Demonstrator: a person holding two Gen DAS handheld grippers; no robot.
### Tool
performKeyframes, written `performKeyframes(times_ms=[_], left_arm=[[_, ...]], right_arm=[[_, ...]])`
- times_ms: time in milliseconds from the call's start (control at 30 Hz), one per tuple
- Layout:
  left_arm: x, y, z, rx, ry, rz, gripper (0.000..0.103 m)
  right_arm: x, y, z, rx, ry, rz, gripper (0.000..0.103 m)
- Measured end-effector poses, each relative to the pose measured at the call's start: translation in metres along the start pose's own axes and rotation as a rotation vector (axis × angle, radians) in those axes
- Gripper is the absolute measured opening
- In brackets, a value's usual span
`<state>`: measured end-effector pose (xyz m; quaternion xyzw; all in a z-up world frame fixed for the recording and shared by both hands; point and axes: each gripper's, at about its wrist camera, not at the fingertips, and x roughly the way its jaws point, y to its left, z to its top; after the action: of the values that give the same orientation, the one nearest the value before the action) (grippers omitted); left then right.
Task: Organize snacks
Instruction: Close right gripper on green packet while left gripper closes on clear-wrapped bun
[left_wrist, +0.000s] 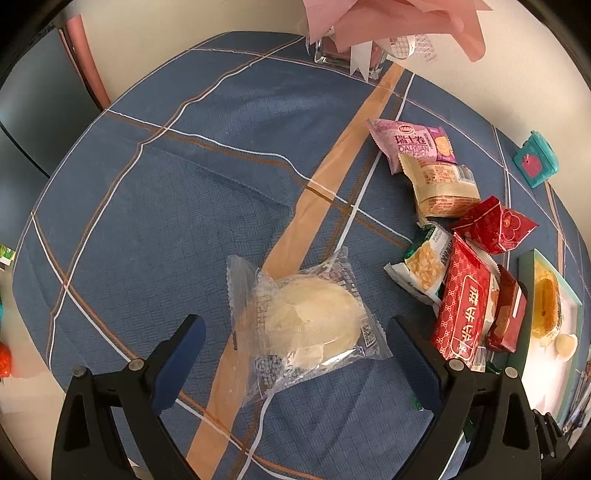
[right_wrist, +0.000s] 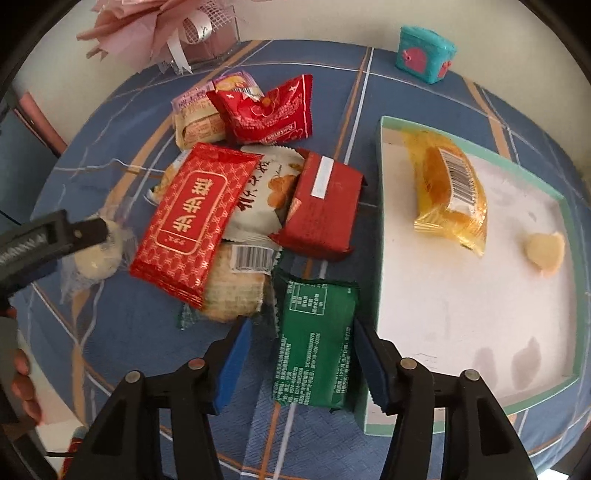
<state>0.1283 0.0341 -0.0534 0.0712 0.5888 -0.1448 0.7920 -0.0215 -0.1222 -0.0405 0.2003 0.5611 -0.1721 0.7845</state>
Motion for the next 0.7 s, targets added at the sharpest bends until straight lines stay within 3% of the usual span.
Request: performKeyframes(times_ms=[200,367,433,500,567,700], left_arm=[[0.011,0.002,0.002,-0.016,0.024,0.001,0.098],[0.019,0.005,0.005,-0.040,0.034,0.002,0.098],[0.022,0.006,0.006,-0.048,0.039,-0.003,0.097],[0.024,0.006,0.006,-0.052,0.041,-0.013,0.094],[0.025,0.006,0.006,-0.053,0.044,-0.034,0.079],[0.027,0.006,0.006,-0.048,0.047,-0.039,0.075]], right_arm=[[0.003,-0.009,0.001,0.053,0.030,0.145,0.059],[0.008,-0.003,-0.002,0.007,0.034,0.054,0.053],[0.012,-0.003,-0.003,0.009,0.041,0.064,0.049],[0.013,-0.005,-0.004,0.005,0.038,0.061,0.047],[0.011,-0.007,-0.004,0.003,0.032,0.050,0.045],[0.011,-0.006,-0.005,0.001,0.027,0.046,0.044]])
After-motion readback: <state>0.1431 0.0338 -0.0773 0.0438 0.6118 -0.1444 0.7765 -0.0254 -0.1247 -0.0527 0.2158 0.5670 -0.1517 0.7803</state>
